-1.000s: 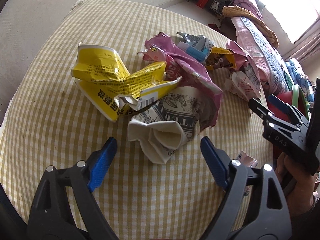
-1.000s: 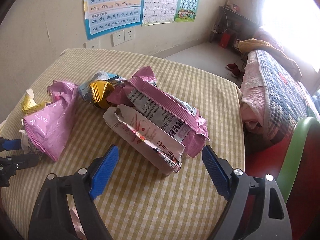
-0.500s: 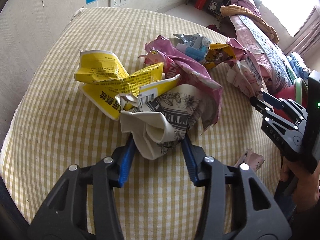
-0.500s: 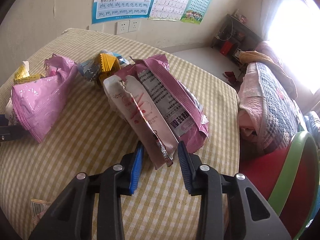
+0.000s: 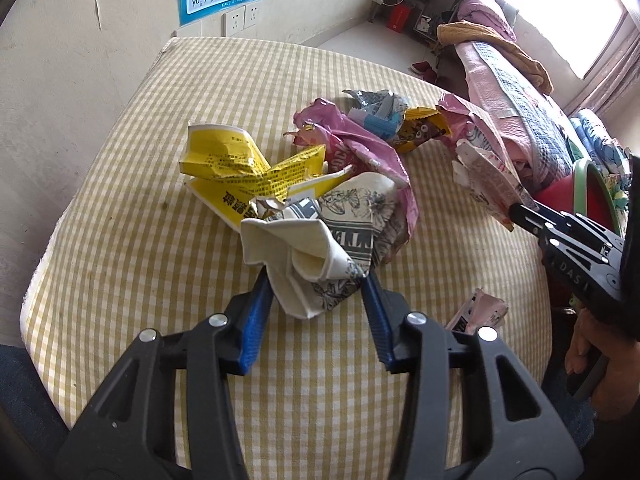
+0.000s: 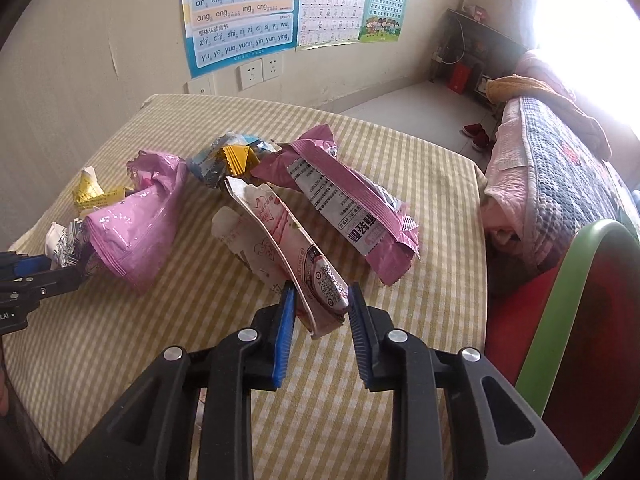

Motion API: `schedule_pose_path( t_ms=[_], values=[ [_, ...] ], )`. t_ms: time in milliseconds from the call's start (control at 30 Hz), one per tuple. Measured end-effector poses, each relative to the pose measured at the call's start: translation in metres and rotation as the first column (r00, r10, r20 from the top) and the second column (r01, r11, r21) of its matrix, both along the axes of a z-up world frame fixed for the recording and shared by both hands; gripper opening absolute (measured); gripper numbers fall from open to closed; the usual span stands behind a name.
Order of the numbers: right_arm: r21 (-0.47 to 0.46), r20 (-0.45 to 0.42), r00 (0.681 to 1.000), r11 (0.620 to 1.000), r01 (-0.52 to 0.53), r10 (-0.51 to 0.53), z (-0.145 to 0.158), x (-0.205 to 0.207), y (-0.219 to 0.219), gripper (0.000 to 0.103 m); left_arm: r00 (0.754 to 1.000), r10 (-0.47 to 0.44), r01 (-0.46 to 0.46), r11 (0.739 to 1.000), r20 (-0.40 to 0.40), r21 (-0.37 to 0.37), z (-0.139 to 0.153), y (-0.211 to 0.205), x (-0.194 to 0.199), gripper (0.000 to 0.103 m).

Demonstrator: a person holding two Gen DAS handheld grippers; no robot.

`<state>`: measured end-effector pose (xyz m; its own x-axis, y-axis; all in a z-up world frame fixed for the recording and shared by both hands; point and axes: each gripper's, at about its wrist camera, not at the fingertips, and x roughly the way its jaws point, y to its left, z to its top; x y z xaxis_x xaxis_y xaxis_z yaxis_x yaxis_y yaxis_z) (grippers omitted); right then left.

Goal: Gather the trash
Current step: 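Grasp the pink-and-white carton with the right gripper while the left gripper grasps the white printed wrapper, then carry the pink-and-white carton and white wrapper over the bucket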

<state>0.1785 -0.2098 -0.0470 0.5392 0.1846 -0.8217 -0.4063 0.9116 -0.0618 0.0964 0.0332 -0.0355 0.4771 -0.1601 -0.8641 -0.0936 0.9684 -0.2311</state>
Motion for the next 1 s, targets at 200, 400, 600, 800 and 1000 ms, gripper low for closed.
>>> schedule_pose_path(
  t_ms=[200,400,600,800,1000],
  values=[
    [0.061,0.007,1.0,0.998,0.012,-0.012,0.02,-0.02,-0.006,0.026,1.0,0.013,-0.013,1.0,0.028,-0.001,0.014,0.003,-0.013,0.043],
    [0.102,0.026,0.999,0.995,0.018,-0.021,0.039,-0.038,-0.01,0.026,0.998,0.015,-0.014,1.0,0.059,-0.006,0.028,0.001,-0.022,0.043],
    [0.129,0.046,0.998,0.991,0.03,-0.036,0.052,-0.047,-0.019,0.026,0.996,0.004,-0.004,1.0,0.092,-0.005,0.042,-0.007,-0.025,0.043],
    [0.152,0.067,0.996,0.987,0.054,-0.064,0.063,-0.052,-0.034,0.026,0.994,-0.023,0.023,1.0,0.105,0.003,0.05,-0.02,-0.024,0.043],
    [0.176,0.069,0.992,0.98,0.096,-0.109,0.065,-0.051,-0.054,0.026,0.993,-0.063,0.062,0.998,0.105,0.009,0.052,-0.04,-0.016,0.043]
  ],
)
